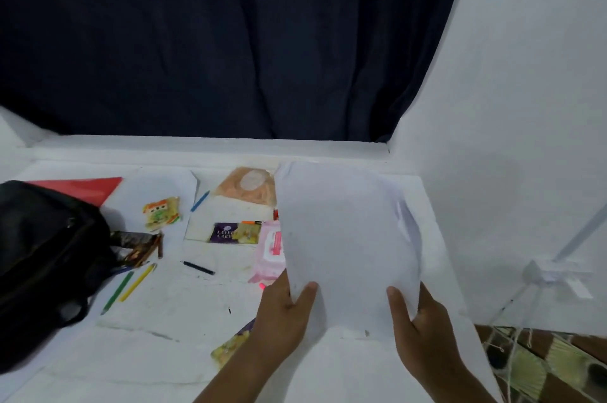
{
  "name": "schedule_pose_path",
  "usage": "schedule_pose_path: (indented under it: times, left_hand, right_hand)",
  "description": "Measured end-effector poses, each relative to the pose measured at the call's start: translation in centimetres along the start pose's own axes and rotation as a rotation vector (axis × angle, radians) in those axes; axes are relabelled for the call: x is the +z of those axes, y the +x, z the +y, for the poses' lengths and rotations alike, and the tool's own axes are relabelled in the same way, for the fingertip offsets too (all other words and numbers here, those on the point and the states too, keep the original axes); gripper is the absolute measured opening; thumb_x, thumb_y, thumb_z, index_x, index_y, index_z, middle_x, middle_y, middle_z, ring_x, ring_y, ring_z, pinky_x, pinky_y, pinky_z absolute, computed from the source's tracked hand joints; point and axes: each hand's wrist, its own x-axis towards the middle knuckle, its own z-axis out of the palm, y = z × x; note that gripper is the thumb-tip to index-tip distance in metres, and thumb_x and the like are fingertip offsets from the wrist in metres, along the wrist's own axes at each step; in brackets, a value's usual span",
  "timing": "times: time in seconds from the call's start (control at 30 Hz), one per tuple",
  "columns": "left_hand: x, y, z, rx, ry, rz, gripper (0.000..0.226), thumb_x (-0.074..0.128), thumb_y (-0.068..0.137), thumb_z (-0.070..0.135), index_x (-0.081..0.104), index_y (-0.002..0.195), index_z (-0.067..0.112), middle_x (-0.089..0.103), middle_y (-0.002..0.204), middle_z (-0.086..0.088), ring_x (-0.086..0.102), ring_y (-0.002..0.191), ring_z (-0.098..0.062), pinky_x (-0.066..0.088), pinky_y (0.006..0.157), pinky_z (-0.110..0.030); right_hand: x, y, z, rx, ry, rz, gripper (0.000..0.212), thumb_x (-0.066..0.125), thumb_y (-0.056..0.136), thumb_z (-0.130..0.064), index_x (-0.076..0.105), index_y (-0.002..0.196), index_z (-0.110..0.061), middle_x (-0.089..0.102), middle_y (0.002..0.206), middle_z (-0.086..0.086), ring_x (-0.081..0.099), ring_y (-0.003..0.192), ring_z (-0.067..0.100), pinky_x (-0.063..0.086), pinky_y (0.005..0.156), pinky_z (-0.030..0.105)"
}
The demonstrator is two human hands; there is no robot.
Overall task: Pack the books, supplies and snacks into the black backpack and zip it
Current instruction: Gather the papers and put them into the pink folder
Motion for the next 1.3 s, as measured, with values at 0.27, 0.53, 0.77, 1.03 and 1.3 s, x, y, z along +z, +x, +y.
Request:
schedule_pose_path:
  times: [0.27,0.53,0.77,1.03,1.3]
  left_hand:
    - [-7.5,1.7,0.2,-0.029,-0.009,0.113,0.039,0.062,0.097,0.014,0.057,0.125,0.040,0.066,0.113,0.033,0.059,0.105,0.016,0.045,0.080,0.000]
    - [-17.3,4.5,-2.5,-0.045,0.032,0.102,0.037,0.066,0.095,0.013,0.059,0.126,0.032,0.069,0.115,0.023,0.064,0.110,0.001,0.049,0.094,-0.023]
    - [-27.0,10.9,-5.5,-0.128,-0.020,0.138,0.007,0.058,0.100,0.009,0.064,0.100,0.013,0.062,0.073,-0.008,0.051,0.062,-0.017,0.041,0.055,-0.020]
    - [-37.2,22.5,-7.8,-0.217,0.301,0.125,0.022,0.066,0.092,0.024,0.060,0.113,0.021,0.066,0.103,0.001,0.061,0.084,-0.010,0.045,0.065,-0.025]
    - [-40.7,32.1,-12.1,-0.450,1.103,-0.192,0.082,0.058,0.089,0.064,0.046,0.141,0.003,0.051,0.143,-0.018,0.044,0.135,-0.034,0.037,0.110,-0.040]
  right_hand:
    - [5.2,2.0,-6.3,-0.042,0.089,-0.089,0.038,0.050,0.089,-0.032,0.063,0.121,-0.017,0.065,0.096,-0.018,0.063,0.088,-0.003,0.038,0.075,-0.004]
    - [13.7,3.4,-10.2,0.023,0.173,-0.200,0.026,0.055,0.098,-0.009,0.059,0.105,-0.034,0.062,0.096,-0.028,0.061,0.087,-0.012,0.048,0.079,0.006]
    - [20.9,5.0,-13.0,0.191,0.191,-0.119,0.022,0.056,0.097,-0.017,0.065,0.116,-0.019,0.069,0.097,-0.007,0.063,0.089,0.012,0.047,0.070,0.028]
    - [27.1,5.9,-16.4,0.226,0.130,-0.023,0.015,0.056,0.097,-0.013,0.057,0.110,-0.021,0.060,0.093,-0.001,0.053,0.089,0.021,0.039,0.080,0.032]
    - [29.8,6.4,-17.5,0.295,0.070,0.110,0.021,0.056,0.097,-0.008,0.057,0.114,-0.021,0.061,0.102,0.004,0.053,0.094,0.023,0.037,0.084,0.034]
